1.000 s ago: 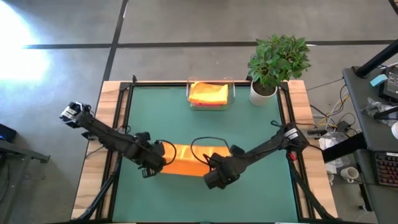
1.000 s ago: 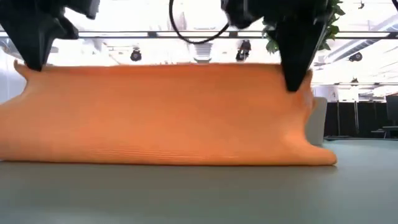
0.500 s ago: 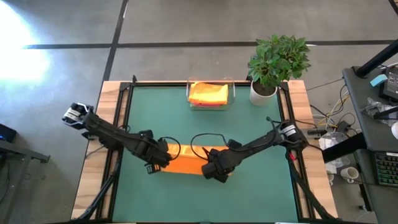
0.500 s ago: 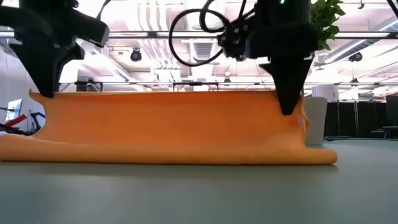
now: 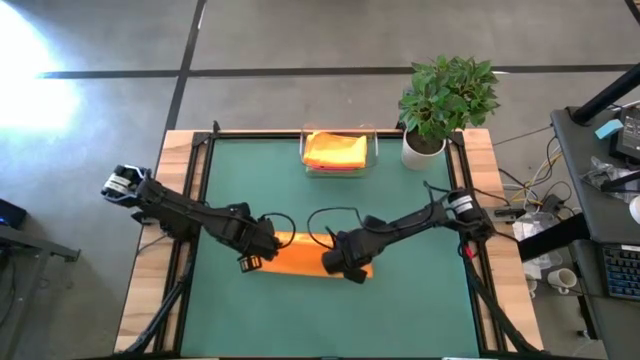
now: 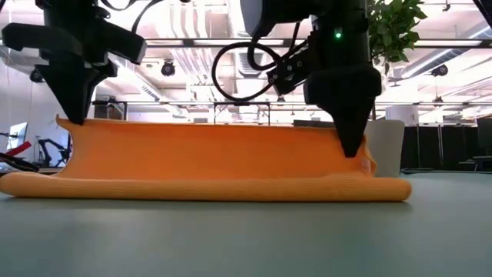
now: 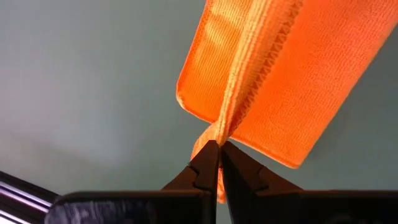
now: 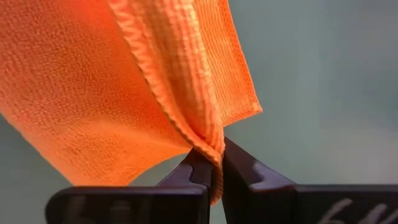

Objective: Fold microfiber towels
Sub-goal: Fold the orange towel

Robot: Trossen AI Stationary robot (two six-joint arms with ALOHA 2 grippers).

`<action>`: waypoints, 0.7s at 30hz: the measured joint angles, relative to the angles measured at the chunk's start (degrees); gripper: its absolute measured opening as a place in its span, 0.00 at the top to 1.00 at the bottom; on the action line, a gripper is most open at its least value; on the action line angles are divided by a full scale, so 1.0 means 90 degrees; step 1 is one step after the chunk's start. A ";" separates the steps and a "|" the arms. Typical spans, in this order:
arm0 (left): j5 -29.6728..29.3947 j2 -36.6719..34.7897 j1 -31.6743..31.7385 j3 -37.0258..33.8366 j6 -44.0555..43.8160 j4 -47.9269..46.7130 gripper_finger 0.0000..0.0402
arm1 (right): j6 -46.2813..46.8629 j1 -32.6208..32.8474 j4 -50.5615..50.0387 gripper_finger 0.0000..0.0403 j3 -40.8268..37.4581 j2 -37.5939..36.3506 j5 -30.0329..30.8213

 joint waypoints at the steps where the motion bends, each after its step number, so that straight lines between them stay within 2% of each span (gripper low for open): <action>1: 0.0002 0.0000 -0.0002 0.0000 0.0005 0.0008 1.00 | -0.0094 -0.0024 0.0037 0.98 0.0000 0.0000 -0.0011; 12: 0.0143 -0.0002 0.0006 0.0001 0.0003 0.0008 0.98 | -0.0822 -0.0214 0.0345 0.98 -0.0002 0.0000 -0.0152; 15: 0.0146 -0.0002 0.0006 0.0001 -0.0015 0.0013 0.93 | -0.0859 -0.0215 0.0348 0.98 0.0000 0.0000 -0.0156; 21: 0.0146 -0.0002 0.0003 0.0001 -0.0028 0.0079 0.74 | -0.0881 -0.0222 0.0382 0.98 -0.0002 0.0000 -0.0317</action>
